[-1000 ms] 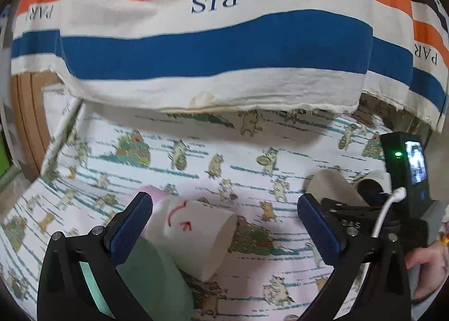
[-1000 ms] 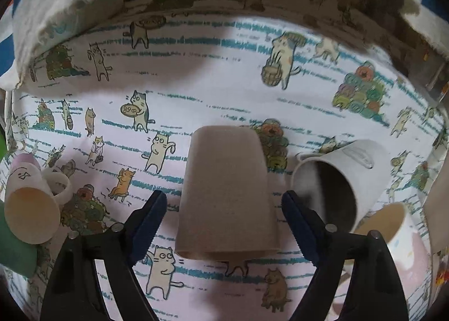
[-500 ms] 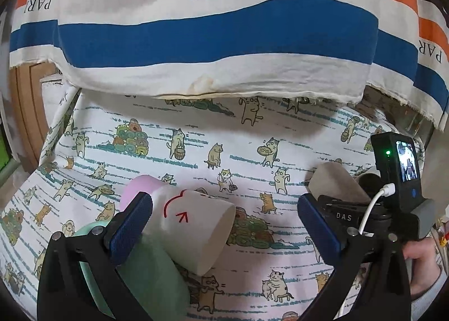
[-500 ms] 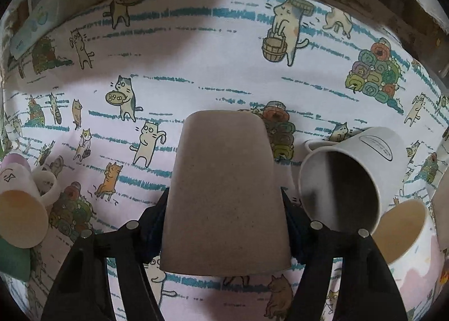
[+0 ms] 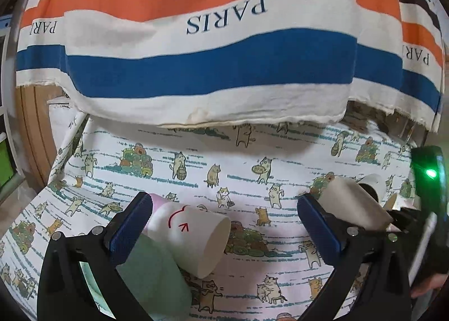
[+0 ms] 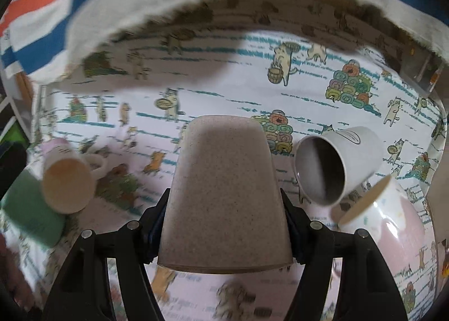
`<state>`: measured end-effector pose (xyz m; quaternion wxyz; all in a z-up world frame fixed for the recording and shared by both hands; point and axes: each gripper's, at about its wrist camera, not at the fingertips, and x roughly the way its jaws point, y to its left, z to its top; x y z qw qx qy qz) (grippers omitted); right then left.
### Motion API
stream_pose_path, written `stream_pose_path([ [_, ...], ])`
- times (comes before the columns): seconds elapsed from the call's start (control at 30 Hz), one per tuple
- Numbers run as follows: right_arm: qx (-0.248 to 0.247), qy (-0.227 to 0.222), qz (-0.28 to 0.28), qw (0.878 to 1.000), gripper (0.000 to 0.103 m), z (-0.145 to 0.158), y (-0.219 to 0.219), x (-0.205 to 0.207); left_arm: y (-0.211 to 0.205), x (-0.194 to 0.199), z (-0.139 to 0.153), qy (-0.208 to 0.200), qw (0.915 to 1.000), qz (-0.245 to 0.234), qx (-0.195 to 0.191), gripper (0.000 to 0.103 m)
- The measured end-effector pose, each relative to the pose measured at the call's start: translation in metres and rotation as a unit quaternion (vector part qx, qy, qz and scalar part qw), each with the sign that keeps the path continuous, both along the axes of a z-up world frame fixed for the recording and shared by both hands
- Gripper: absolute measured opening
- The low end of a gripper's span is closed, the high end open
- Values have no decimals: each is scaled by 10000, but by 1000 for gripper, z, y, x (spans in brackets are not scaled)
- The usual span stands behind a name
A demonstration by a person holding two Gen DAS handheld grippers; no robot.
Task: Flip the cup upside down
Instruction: 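Grasp the beige cup with the right gripper and rotate it rim-down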
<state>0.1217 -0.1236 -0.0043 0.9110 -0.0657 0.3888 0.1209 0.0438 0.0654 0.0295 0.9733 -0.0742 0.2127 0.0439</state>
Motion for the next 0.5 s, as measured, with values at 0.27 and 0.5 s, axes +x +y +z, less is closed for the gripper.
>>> stream_pose_path([
  [0.27, 155, -108, 213, 9996, 70, 11, 3, -45, -4, -9, 10, 21, 9999, -18, 97, 103],
  [0.5, 20, 281, 71, 9996, 70, -17, 3, -48, -1, 1, 0, 336, 9993, 79, 112, 103],
])
